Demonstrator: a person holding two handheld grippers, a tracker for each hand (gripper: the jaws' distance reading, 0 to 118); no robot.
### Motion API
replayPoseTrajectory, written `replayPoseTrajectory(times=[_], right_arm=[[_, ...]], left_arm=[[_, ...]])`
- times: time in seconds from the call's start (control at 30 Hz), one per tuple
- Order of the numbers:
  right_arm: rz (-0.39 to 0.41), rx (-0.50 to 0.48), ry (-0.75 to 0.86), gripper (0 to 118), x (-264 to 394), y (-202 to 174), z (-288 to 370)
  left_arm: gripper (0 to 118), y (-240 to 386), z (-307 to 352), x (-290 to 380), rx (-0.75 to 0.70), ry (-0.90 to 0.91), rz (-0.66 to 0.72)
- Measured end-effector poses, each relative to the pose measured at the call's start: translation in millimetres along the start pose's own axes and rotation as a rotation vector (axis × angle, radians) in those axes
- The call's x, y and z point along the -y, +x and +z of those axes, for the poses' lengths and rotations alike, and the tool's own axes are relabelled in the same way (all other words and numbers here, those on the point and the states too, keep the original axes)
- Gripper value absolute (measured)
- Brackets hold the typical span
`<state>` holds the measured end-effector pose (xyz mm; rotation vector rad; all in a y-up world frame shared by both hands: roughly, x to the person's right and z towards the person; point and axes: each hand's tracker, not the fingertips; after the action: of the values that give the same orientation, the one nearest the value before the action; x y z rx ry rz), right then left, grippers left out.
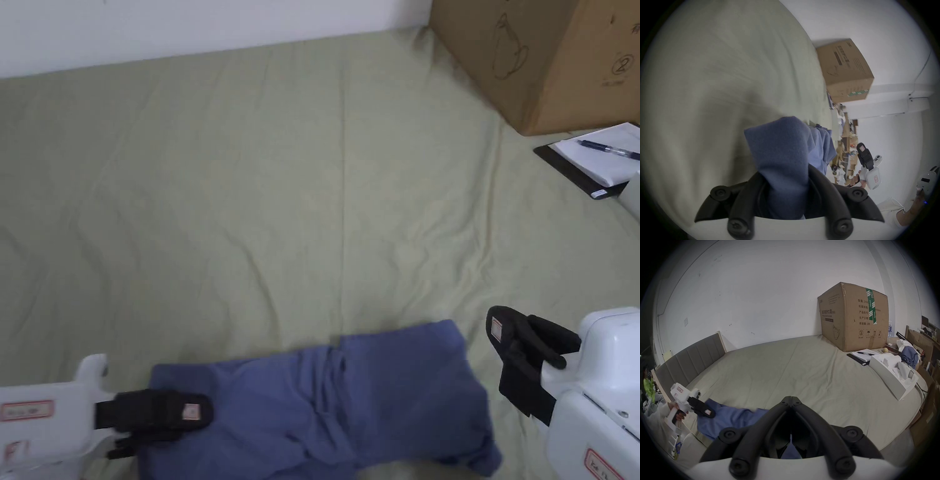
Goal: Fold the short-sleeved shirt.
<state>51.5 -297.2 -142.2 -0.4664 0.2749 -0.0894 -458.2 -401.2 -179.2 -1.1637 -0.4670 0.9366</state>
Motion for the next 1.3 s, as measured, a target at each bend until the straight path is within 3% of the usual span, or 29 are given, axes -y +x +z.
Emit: replayPoseTrajectory(times=[0.1,0.23,0.43,0.67,0.8,0.97,1.03,1.07,1.1,1.13,1.17,1.3], right_arm=[[-0.003,-0.01,-0.006,0,2.0,-1.7,-1.4],[-0.011,-0.031,-0.013,0,4.7,-2.9,-3.3],[-0.001,-0.04,0.004,0,0.8,-2.0,3.8],[-0.028,-0.031,0.019,0,6.2,9.9,11.9],[-0.051,-0.021,0.02,0,7.0,19.7,16.6],[-0.093,-0.002,0.025,0,7.9,33.2,20.7],[-0.102,0.002,0.024,0,9.6,37.1,21.9],[-0.103,0.004,0.022,0,10.0,38.0,22.0],[-0.105,0.006,0.019,0,10.6,38.4,21.8],[-0.107,0.007,0.017,0,11.6,39.5,21.7],[-0.109,0.005,0.014,0,12.4,40.1,21.2],[-0.114,0.001,0.0,0,14.6,39.3,17.5]], left_arm=[[14,-6.3,53.4,4.9,-0.102,0.068,0.019],[14,11.3,92.5,15.7,-0.167,0.172,0.2],[14,88.8,79.3,18.2,-0.235,0.185,0.072],[14,169.1,2.2,8.8,-0.119,0.084,0.04],[14,190.1,-63.3,-2.7,-0.222,0.002,-0.068],[16,193.0,-135.6,-1.2,-0.263,-0.097,-0.079],[33,192.3,-149.0,0.9,-0.266,-0.1,-0.087],[53,192.6,-152.0,2.5,-0.259,-0.106,-0.111],[84,188.9,-154.2,-1.8,-0.239,-0.099,-0.118],[104,190.8,-153.4,0.2,-0.233,-0.096,-0.121],[113,193.8,-150.2,1.7,-0.225,-0.102,-0.137],[114,201.1,-113.8,8.2,-0.182,-0.031,-0.199]])
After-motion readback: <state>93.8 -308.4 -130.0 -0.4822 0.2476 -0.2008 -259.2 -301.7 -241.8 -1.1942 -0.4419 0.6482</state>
